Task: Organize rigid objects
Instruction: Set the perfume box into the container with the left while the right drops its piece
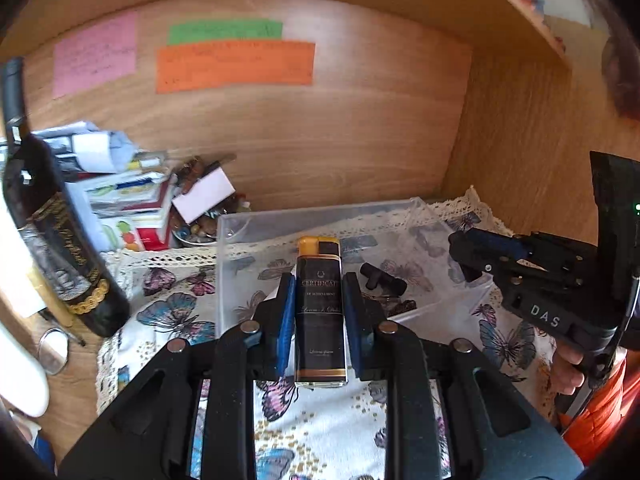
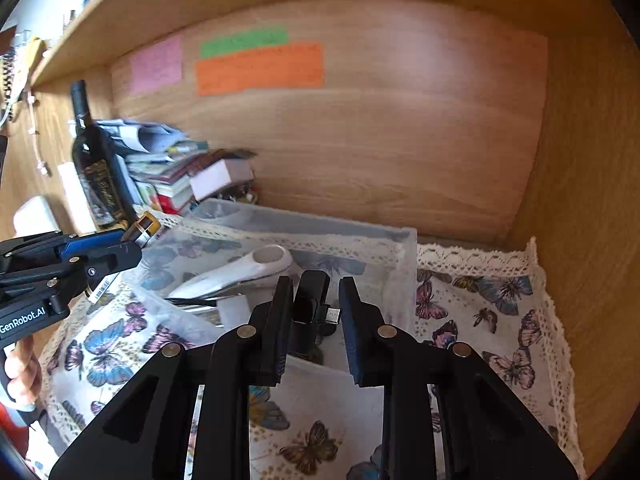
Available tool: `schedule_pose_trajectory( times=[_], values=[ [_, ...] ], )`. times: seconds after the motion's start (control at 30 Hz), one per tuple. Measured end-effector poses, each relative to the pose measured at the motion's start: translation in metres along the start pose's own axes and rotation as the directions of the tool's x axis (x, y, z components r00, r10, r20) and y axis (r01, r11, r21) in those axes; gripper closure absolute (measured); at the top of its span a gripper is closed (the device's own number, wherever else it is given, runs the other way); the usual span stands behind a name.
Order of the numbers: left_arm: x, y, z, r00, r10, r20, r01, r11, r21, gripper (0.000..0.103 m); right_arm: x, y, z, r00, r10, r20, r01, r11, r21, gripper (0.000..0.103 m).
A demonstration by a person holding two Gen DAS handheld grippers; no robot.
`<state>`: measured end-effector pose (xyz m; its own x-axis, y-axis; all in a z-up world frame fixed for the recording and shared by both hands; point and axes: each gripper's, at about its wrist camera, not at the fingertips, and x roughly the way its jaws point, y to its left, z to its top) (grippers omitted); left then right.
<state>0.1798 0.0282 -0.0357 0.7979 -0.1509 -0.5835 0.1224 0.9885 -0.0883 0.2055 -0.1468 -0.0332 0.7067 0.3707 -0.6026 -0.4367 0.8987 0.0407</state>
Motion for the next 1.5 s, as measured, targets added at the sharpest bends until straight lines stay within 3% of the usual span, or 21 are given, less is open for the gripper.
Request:
schedule_pose_trajectory(
  times=[0.27, 0.47, 0.67, 0.8, 1.0, 1.17, 1.23, 1.33, 1.5],
  values=[
    [0.051, -0.001, -0.001, 0.994, -0.02, -0.108, 0.02, 1.0, 0.005, 0.08, 0.033, -0.008, -0.008, 0.998, -0.002, -0.069, 0.004, 1.0, 0.024, 0.082],
    [0.069, 0.0, -0.004, 0.99, -0.029, -0.139, 0.029, 1.0, 0.002, 0.082, 0.043, -0.008, -0.011, 0.995, 0.0, -0.098, 0.002, 1.0, 0.023, 0.081],
    [0.07, 0.003, -0.005, 0.989, -0.025, -0.143, 0.024, 1.0, -0.013, 0.082, 0.046, -0.003, -0.013, 0.994, -0.006, -0.112, 0.006, 1.0, 0.002, 0.08],
    [0.062, 0.003, -0.003, 0.99, -0.03, -0.138, 0.028, 0.999, -0.017, 0.082, 0.045, -0.002, -0.013, 0.994, -0.004, -0.112, 0.004, 1.0, -0.001, 0.069],
    [0.035, -0.004, 0.002, 0.995, -0.033, -0.094, 0.032, 0.999, -0.005, 0.081, 0.026, 0.0, -0.008, 0.997, 0.0, -0.073, 0.0, 1.0, 0.0, 0.062],
    [0.002, -0.012, 0.004, 0.999, -0.042, -0.024, 0.042, 0.999, 0.002, 0.065, -0.013, 0.007, -0.001, 1.0, -0.011, 0.023, 0.011, 1.0, 0.004, 0.046],
    [-0.016, -0.016, 0.002, 0.999, -0.042, 0.026, 0.041, 0.999, 0.011, 0.048, -0.032, 0.011, 0.001, 0.998, -0.017, 0.065, 0.017, 1.0, 0.002, 0.036],
    [-0.041, -0.021, 0.0, 0.994, -0.022, 0.107, 0.02, 1.0, 0.021, 0.034, -0.061, 0.017, 0.002, 0.991, -0.02, 0.133, 0.02, 1.0, 0.007, 0.024],
    [-0.082, -0.029, -0.008, 0.98, 0.003, 0.201, -0.005, 1.0, 0.011, 0.016, -0.1, 0.023, -0.001, 0.975, -0.037, 0.218, 0.034, 0.999, 0.014, 0.013]
  ],
)
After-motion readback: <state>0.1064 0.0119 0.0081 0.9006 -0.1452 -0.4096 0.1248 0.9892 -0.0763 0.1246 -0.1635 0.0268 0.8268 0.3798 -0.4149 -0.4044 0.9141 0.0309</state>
